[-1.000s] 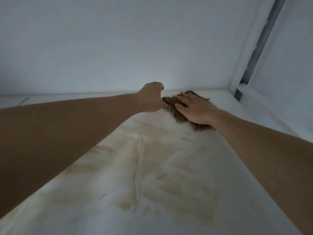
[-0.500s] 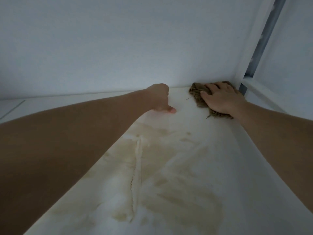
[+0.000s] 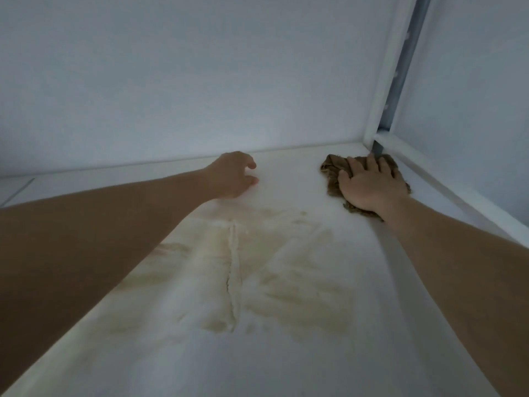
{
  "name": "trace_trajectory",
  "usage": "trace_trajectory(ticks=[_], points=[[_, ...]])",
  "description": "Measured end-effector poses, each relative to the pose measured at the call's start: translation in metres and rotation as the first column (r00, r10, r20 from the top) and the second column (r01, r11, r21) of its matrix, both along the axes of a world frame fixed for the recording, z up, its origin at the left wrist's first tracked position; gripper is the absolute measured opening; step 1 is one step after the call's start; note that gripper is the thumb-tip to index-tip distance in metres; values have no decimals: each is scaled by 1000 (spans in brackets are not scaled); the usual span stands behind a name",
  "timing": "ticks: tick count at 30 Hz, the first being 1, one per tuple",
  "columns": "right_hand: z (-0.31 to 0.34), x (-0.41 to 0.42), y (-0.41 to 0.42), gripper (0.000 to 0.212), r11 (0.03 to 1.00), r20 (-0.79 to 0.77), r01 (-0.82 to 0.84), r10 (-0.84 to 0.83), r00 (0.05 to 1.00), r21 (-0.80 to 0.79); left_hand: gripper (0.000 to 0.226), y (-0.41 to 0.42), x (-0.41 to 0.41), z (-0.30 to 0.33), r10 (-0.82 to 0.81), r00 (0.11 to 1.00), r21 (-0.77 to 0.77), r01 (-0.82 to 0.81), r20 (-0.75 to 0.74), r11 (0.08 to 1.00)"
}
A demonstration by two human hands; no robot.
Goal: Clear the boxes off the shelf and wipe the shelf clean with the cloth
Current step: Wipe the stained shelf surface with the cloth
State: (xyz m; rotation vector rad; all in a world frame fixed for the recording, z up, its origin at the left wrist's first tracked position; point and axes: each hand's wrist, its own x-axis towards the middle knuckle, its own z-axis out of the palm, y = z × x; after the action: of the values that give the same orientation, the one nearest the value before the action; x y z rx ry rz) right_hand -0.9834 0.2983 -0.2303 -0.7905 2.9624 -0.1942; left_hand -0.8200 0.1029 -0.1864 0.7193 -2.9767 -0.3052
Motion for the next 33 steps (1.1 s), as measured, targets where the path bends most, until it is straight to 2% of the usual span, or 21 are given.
trace_trajectory(ticks=[3,11,16,20,26,33], points=[[0,19,-4,59,999,6,-33,33,999,-6,38,-10,20,4,52,999,21,-52,-11,998],[5,91,-51,58,976,24,-213,214,976,-41,42,-27,65,34,105,994,54,-104,-10,993],[5,145,-89,56,899,32,-433,435,900,-65,48,-30,81,43,147,989,79,-146,-6,986],[5,154,-79,55,842,33,-533,537,843,-78,50,-16,79,43,146,989,82,-146,12,986],[7,102,-30,55,918,28,-390,393,919,-76,50,19,55,48,58,998,81,-58,-7,995],[4,43,57,56,997,-9,-65,65,998,-46,52,40,48,40,6,999,118,-11,36,993]])
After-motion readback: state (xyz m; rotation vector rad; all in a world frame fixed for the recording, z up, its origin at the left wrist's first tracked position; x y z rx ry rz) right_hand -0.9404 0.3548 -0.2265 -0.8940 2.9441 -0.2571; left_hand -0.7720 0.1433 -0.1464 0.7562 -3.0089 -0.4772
